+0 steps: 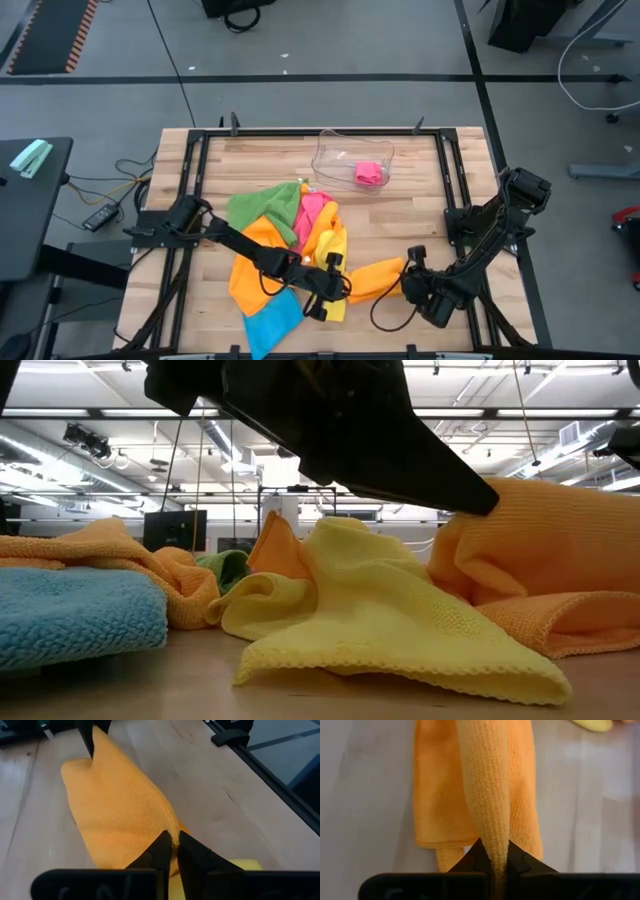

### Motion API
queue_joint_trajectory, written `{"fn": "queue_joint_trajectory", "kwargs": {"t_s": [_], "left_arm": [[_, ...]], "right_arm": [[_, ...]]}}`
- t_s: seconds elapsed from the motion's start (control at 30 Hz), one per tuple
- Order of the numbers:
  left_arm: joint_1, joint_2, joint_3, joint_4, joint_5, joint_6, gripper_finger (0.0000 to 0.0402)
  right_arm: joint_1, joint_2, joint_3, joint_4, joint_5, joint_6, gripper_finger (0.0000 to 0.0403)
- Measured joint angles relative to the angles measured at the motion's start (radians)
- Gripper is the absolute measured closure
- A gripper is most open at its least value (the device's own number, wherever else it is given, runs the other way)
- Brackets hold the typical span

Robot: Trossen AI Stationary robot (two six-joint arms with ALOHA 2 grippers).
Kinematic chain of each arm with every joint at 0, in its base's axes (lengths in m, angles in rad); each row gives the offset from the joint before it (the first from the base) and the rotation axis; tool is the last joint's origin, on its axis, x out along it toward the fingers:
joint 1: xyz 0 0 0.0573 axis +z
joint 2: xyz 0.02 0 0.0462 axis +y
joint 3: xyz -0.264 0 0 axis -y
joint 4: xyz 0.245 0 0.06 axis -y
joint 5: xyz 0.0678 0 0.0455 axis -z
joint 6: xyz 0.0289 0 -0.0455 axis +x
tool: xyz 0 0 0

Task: Fold microfiber towels
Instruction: Fold the right orange microfiber cloth

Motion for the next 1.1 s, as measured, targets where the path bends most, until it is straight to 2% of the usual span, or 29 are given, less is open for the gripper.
{"fn": "queue_joint_trajectory", "kwargs": {"t_s": [0.2, 0.8, 1.1], "left_arm": [[-0.008, 0.0, 0.0, 0.003, -0.004, -0.004, 0.0365], [-0.02, 0.068, 0.001, 0.081, 0.002, -0.065, 0.0366], [-0.029, 0.068, 0.001, 0.101, 0.002, -0.08, 0.0361]], "right_arm": [[-0.008, 0.0, -0.033, 0.041, -0.029, -0.036, 0.0377], [-0.009, 0.0, -0.032, -0.015, -0.108, -0.069, 0.0322], [-0.009, 0.0, -0.032, -0.025, -0.177, -0.066, 0.028]]}}
